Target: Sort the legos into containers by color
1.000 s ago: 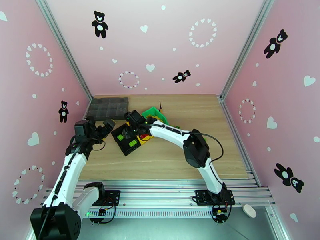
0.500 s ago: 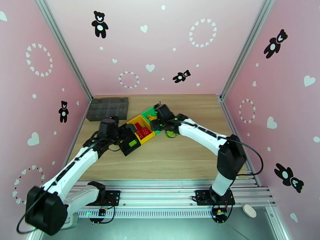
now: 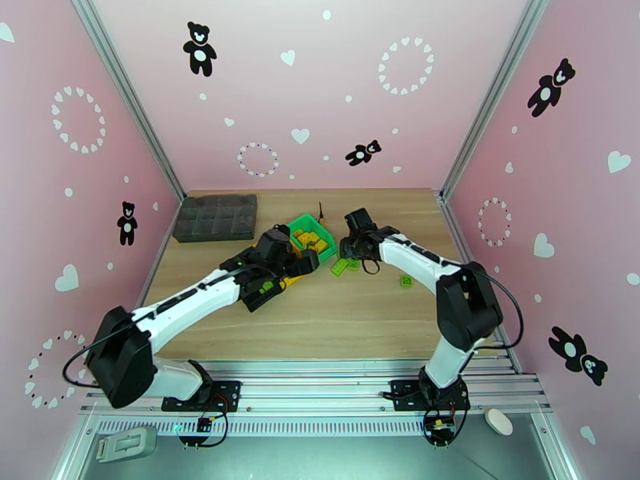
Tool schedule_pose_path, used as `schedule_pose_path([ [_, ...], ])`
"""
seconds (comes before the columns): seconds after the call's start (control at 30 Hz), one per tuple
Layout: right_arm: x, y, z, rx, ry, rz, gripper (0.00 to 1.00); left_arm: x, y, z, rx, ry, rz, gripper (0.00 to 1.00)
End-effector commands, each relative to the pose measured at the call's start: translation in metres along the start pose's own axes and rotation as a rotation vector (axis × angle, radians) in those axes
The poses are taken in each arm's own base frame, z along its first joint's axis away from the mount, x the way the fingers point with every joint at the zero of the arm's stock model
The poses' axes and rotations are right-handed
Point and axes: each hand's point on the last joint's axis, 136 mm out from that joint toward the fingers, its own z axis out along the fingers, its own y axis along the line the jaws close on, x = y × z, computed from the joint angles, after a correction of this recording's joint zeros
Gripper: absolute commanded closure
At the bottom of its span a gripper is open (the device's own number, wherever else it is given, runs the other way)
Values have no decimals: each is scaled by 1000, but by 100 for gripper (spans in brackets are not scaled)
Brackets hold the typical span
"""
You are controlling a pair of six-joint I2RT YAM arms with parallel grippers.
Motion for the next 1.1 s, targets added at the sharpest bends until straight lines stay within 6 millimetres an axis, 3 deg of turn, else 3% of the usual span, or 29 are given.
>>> schedule_pose_path([
  [0.0,-6,-3,16,12,18,17,49,-6,-6,4,3,-26,8,3],
  [0.33,-7,-13,50,37,67,43,52,3,2,11,-3,-8,-5,3],
  [0.73,5,-15,68,43,106,39,53,5,4,11,-4,-7,-7,3],
  [1.07,9,-16,61,35,96,47,61,1,5,0,-16,-29,4,3],
])
